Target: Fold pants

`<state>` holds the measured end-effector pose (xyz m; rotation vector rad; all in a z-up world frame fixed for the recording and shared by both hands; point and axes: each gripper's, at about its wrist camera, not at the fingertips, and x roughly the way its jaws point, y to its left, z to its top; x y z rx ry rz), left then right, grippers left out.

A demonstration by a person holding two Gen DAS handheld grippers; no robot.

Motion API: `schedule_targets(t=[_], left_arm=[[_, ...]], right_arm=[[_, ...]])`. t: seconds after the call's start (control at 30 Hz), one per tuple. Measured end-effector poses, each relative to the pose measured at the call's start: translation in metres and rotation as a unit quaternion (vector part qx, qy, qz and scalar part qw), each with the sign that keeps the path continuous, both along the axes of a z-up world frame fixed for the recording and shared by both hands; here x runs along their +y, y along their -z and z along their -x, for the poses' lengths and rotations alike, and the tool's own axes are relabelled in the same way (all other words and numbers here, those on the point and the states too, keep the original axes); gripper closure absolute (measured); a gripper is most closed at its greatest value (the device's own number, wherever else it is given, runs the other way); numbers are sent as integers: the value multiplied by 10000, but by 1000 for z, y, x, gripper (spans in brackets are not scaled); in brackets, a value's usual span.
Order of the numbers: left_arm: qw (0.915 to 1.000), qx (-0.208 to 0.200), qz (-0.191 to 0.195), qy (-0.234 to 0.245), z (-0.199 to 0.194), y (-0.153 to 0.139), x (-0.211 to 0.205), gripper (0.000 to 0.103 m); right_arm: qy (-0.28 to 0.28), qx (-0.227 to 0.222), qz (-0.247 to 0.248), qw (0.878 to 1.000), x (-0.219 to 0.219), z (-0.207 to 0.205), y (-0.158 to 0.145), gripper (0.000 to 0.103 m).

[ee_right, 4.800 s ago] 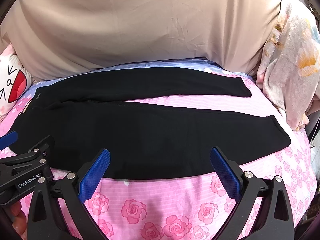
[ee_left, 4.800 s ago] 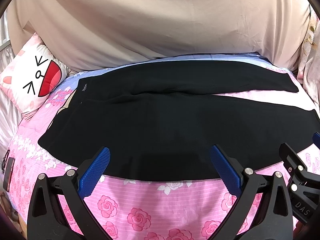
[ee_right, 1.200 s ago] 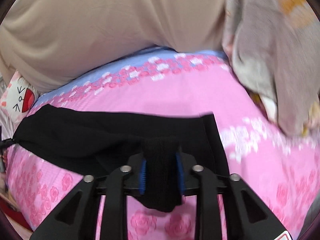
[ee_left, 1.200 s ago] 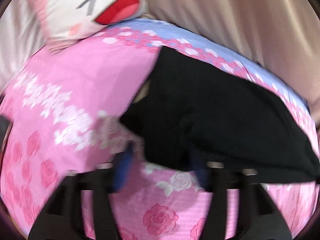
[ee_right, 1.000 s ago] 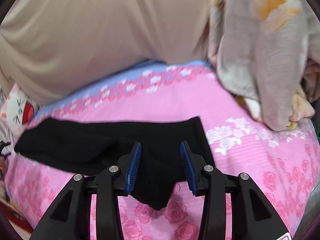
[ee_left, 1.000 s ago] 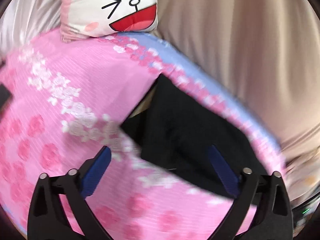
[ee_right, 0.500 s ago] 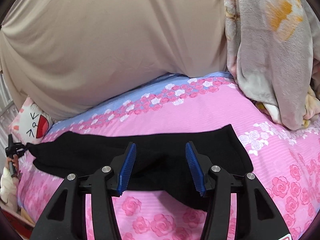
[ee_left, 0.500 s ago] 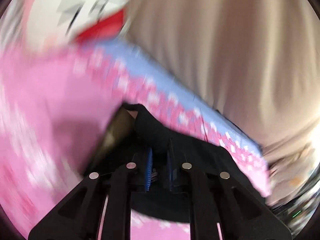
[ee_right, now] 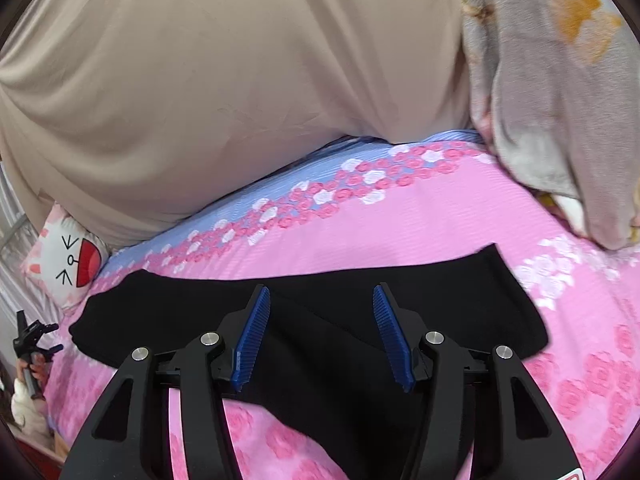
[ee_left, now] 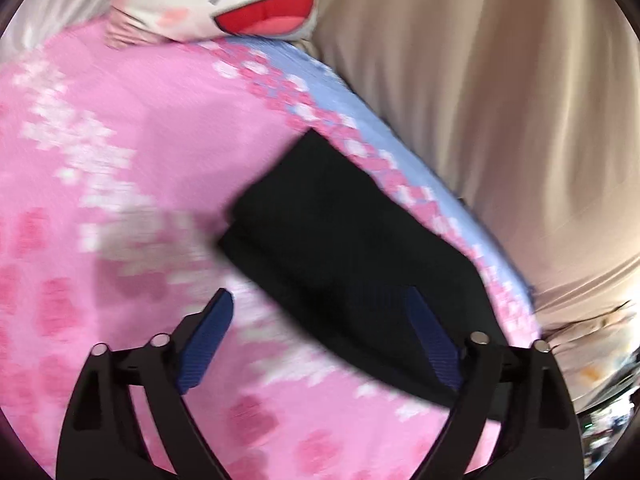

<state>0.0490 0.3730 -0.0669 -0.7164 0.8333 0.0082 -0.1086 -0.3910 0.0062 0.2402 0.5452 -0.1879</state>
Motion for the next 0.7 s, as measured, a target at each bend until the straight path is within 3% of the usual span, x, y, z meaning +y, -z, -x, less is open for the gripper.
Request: schedule_targets(t=[0.07, 0.13, 0.17, 0.27, 0.33, 0.4, 0.5, 0.6, 0.63, 0.67, 0.7], left_arm=[[9996, 182, 216, -46, -19, 12, -2, 16], [9986, 474, 217, -119, -34, 24, -3, 65], [9978, 629, 127, -146, -35, 27, -3, 69], [9963, 724, 30, -460, -17, 19, 0, 62], [9944, 705, -131, -779, -7, 8, 0, 46], [9916, 524, -557, -1040, 1, -12, -11, 46], [9874, 296, -1278, -890, -1, -41, -45, 45], [9871, 148, -1580, -219, -4, -55, -94, 24], [9859, 117, -1670, -60, -4, -56, -109, 23], [9839, 109, -1783, 67, -5, -56, -121, 23], [9807, 118, -1943, 193, -6, -56, -135, 23]], right_arm=[[-67, 27, 6, 10000, 7, -6, 5, 50], [-1, 135, 121, 9998, 12, -1, 12, 50], [50, 166, 133, 9998, 11, 5, 14, 50], [514, 268, 44, 9983, -5, 42, 19, 42], [848, 255, -109, 9960, -21, 68, 19, 38], [959, 215, -222, 9949, -31, 78, 18, 37], [1044, 572, -440, 9919, -48, 67, 29, 37], [1245, 1483, -45, 9811, -47, 42, 56, 36], [1212, 1453, 362, 9813, -36, 42, 58, 55], [1048, 1544, 469, 9813, -28, 39, 60, 82], [1048, 1622, 677, 9788, -20, 37, 59, 88]])
